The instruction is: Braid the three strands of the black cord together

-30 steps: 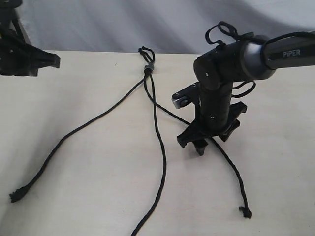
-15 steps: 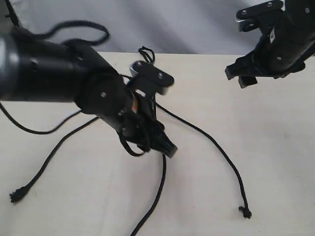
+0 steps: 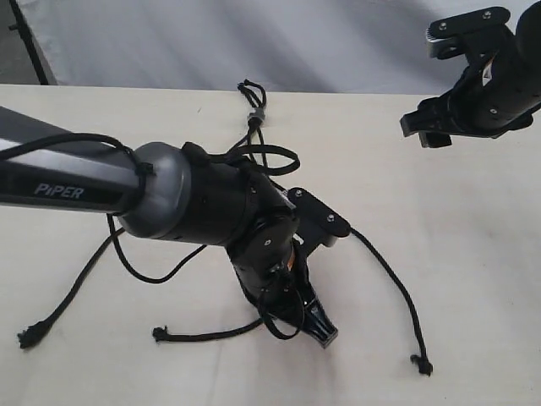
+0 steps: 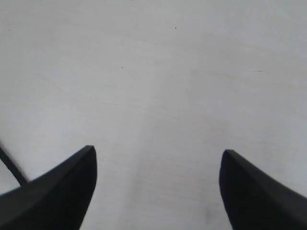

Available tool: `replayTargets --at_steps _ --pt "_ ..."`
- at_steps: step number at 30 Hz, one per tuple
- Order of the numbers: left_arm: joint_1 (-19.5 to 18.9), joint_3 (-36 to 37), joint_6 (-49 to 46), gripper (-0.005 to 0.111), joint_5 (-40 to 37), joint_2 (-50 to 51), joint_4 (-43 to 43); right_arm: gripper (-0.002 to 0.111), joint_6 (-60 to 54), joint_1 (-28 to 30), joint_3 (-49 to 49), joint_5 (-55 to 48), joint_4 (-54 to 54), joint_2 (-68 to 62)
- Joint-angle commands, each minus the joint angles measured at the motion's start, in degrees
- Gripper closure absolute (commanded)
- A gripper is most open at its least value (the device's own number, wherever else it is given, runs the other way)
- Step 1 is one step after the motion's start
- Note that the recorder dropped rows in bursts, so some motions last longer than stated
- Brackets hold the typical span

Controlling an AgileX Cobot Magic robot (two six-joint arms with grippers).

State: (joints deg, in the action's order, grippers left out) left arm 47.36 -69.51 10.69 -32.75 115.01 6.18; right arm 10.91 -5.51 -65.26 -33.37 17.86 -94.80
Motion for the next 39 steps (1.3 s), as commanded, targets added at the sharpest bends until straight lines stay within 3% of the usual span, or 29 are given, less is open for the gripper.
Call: replayTargets --at_steps 1,4,7,9,12,14,17,20,21,23,26,28,30,34,39 --pt "-3.2 -3.0 2.1 0.106 -9.5 -5.6 13.0 0.04 0.2 0.4 0.3 0.5 0.5 0.6" --pt "-11.0 -3.1 14.6 0.106 -16.9 -10.2 28.0 0.04 0.2 0.4 0.3 0.5 0.5 0.6" --pt "-21.1 -2.7 15.5 0.106 -17.6 -10.7 30.5 0.04 0.2 0.4 0.3 0.5 0.2 0.6" --pt "-25.6 -1.4 15.5 0.106 -15.5 -10.3 30.5 0.04 0.2 0.4 0.3 0.5 0.2 0.6" --pt "-32.3 3.7 15.4 0.106 -6.1 -9.0 29.0 0.04 0.2 0.4 0.3 1.7 0.1 0.6" --pt "-33.8 7.7 15.1 0.106 1.1 -7.3 29.0 0.04 0.2 0.4 0.3 1.6 0.0 0.6" --pt "-33.9 11.5 15.1 0.106 7.0 -4.2 27.3 0.04 0.2 0.4 0.3 1.6 0.0 0.6" --pt "-33.6 13.0 13.3 0.106 5.8 -3.0 19.9 0.04 0.2 0.4 0.3 1.6 0.0 0.6" --pt "-32.0 13.1 6.0 0.106 3.0 -3.0 9.2 0.04 0.2 0.4 0.3 1.9 0.0 0.6" --pt "-28.8 13.1 -7.4 0.106 -0.6 -3.0 -4.3 0.04 0.2 0.4 0.3 2.5 0.0 0.6" --pt "-20.4 12.9 -28.2 0.106 -4.7 -3.2 -23.0 0.04 0.2 0.4 0.3 3.1 0.0 0.6" --pt "-15.3 12.4 -35.6 0.106 -4.9 -3.9 -27.7 0.04 0.2 0.4 0.3 3.1 0.0 0.6" --pt "-12.5 11.2 -34.1 0.106 -4.1 -6.2 -25.8 0.04 0.2 0.4 0.3 2.9 0.0 0.6" --pt "-15.1 10.5 -27.5 0.106 0.4 -14.4 -20.7 0.04 0.2 0.4 0.3 2.9 0.0 0.6" --pt "-24.3 11.1 -26.8 0.106 0.3 -20.9 -19.5 0.04 0.2 0.2 0.3 2.9 0.0 0.6"
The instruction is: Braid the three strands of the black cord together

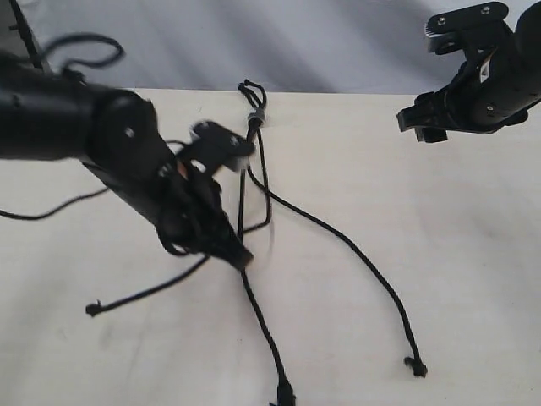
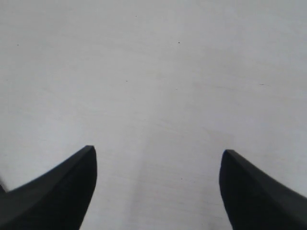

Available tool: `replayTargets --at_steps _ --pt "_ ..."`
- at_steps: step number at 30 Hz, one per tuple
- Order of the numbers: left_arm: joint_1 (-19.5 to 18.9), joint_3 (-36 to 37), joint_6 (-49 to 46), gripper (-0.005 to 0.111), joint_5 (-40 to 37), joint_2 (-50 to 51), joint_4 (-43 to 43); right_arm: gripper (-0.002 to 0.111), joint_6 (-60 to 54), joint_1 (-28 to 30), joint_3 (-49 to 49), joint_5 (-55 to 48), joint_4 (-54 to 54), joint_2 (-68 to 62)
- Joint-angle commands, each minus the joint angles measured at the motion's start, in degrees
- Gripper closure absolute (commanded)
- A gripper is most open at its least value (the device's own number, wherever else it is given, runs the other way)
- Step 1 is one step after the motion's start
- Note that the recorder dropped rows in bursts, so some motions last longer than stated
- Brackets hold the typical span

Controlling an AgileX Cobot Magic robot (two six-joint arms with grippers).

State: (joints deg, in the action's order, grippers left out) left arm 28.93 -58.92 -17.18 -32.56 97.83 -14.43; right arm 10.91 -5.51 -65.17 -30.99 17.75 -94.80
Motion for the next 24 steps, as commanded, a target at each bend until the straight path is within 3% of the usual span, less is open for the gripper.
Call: replayTargets --at_steps 1,10,20,24 --pt "-7.9 1.0 1.1 0.106 0.1 -4.0 1.1 0.04 0.2 0.2 0.2 0.5 0.1 0.6" --pt "-20.2 5.5 1.1 0.106 3.3 -2.1 1.0 0.04 0.2 0.1 0.2 0.6 0.1 0.6" --pt "-21.5 8.3 1.2 0.106 10.3 2.6 -0.4 0.04 -0.1 -0.4 0.2 0.1 -4.9 0.6" --pt "-21.5 8.3 1.2 0.091 10.4 4.6 -1.1 0.04 -8.1 -4.1 0.2 -1.3 -13.8 0.6"
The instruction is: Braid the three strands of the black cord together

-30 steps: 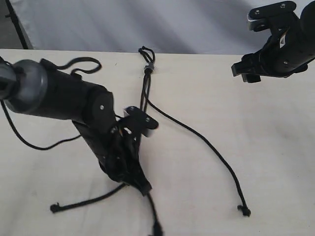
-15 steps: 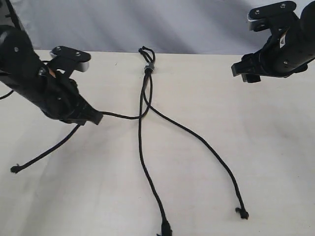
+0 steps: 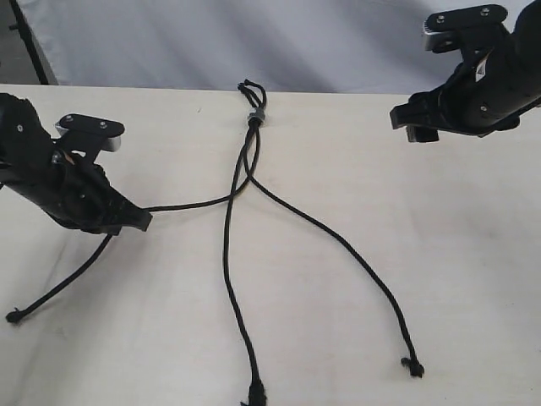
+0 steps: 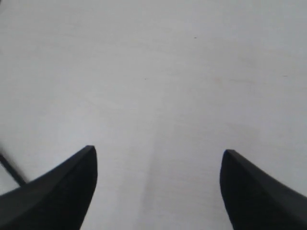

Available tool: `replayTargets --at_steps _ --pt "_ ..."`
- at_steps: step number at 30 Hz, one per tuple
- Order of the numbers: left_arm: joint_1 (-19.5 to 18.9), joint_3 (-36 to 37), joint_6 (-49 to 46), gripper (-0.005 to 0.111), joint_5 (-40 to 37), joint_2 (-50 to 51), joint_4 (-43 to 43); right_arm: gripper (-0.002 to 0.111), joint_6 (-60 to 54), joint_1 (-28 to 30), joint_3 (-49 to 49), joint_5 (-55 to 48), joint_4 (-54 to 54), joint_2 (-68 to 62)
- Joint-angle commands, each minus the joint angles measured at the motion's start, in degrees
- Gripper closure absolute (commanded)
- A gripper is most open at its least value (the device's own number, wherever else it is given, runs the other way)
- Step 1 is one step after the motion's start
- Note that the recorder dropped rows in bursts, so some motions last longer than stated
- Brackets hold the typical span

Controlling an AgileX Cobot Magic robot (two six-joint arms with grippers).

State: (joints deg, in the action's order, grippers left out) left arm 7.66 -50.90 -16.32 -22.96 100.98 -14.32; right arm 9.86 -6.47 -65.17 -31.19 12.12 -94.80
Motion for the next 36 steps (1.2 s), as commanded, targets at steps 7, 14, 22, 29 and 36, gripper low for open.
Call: replayTargets --at_steps 7,14,22,29,36 --pt "-0.2 0.3 0.5 0.062 0.5 3.4 -3.0 0.04 -22.0 -15.6 0.2 -5.2 -26.2 -0.5" --pt "-0.2 0.3 0.5 0.061 0.4 3.4 -2.5 0.04 -21.9 -28.4 -0.4 -6.6 -25.3 -6.1" --pt "-0.2 0.3 0.5 0.061 0.4 3.4 -2.7 0.04 -21.9 -34.8 -2.2 -6.7 -24.1 -14.3" --pt "-0.2 0.3 0.5 0.061 0.4 3.4 -2.7 0.041 -21.6 -35.5 -2.3 -6.7 -22.7 -18.9" --pt "-0.2 0.3 0.5 0.061 0.4 3.4 -2.7 0.093 -21.2 -35.7 -2.3 -6.8 -19.1 -20.9"
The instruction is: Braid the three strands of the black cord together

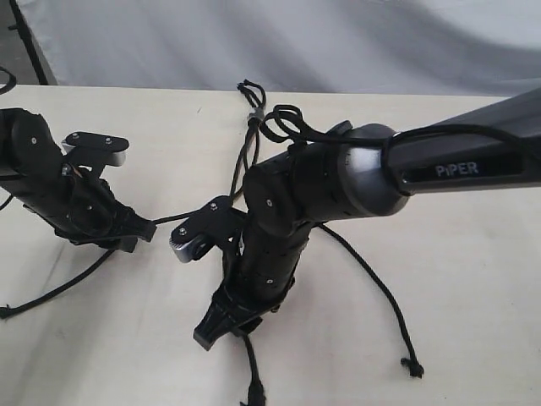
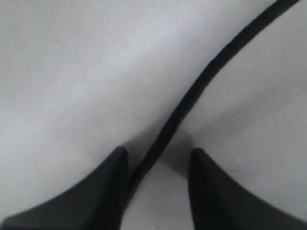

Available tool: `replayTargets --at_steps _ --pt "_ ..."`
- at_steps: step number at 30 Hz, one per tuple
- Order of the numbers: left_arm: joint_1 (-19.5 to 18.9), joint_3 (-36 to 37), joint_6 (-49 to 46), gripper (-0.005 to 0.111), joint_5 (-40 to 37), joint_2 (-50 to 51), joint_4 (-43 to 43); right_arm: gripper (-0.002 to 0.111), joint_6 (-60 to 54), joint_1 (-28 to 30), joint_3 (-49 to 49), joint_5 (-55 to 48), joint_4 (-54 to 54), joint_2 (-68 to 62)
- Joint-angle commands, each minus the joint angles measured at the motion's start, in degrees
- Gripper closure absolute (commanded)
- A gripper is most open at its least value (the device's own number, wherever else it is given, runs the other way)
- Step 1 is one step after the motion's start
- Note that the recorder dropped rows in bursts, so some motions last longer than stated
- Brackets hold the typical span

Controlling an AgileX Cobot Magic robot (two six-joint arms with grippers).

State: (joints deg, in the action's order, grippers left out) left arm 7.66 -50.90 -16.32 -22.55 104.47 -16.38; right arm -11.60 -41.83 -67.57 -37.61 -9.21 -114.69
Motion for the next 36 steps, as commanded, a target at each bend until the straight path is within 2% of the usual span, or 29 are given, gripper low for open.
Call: replayTargets --at_steps 1,2,6,9,12,15,20,24,27,31,34,36 --pt "-0.2 0.3 0.5 0.061 0.0 -0.1 -0.6 0.102 0.2 -0.4 -0.2 -0.7 2.9 -0.8" --pt "-0.2 0.3 0.5 0.061 0.0 -0.1 -0.6 0.108 0.2 -0.4 -0.7 -1.6 3.4 -0.3" --pt "-0.2 0.3 0.5 0.061 -0.2 -0.1 -0.6 0.109 0.2 -0.4 -4.0 -6.6 11.4 2.5" --pt "-0.2 0.3 0.5 0.061 -0.6 -0.1 -0.6 0.109 0.2 0.4 -6.2 -9.7 24.2 5.0" --pt "-0.2 0.3 0.5 0.061 -0.8 -0.1 -0.6 0.109 2.4 3.3 -6.3 -10.1 35.8 6.3" --pt "-0.2 0.3 0.5 0.061 -0.8 -0.1 -0.6 0.109 6.1 8.6 -6.3 -9.2 39.1 6.0" --pt "-0.2 0.3 0.5 0.061 -0.8 -0.1 -0.6 0.109 8.9 18.0 -6.3 -7.3 35.8 2.3" --pt "-0.2 0.3 0.5 0.061 -1.0 -0.1 -0.6 0.109 8.8 20.7 -6.3 -7.5 31.2 -1.8" --pt "-0.2 0.3 0.5 0.061 -1.5 -0.1 -0.6 0.109 7.7 20.8 -6.3 -8.3 29.5 -4.5" --pt "-0.2 0.3 0.5 0.061 -1.6 -0.1 -0.6 0.109 2.0 18.8 -6.2 -11.4 21.5 -6.0" --pt "-0.2 0.3 0.5 0.061 -1.6 -0.1 -0.6 0.109 -7.2 15.9 -5.6 -14.0 9.7 -5.7" --pt "-0.2 0.3 0.5 0.061 -1.6 -0.1 -0.6 0.109 -17.7 12.8 -5.2 -15.6 -0.7 -4.8"
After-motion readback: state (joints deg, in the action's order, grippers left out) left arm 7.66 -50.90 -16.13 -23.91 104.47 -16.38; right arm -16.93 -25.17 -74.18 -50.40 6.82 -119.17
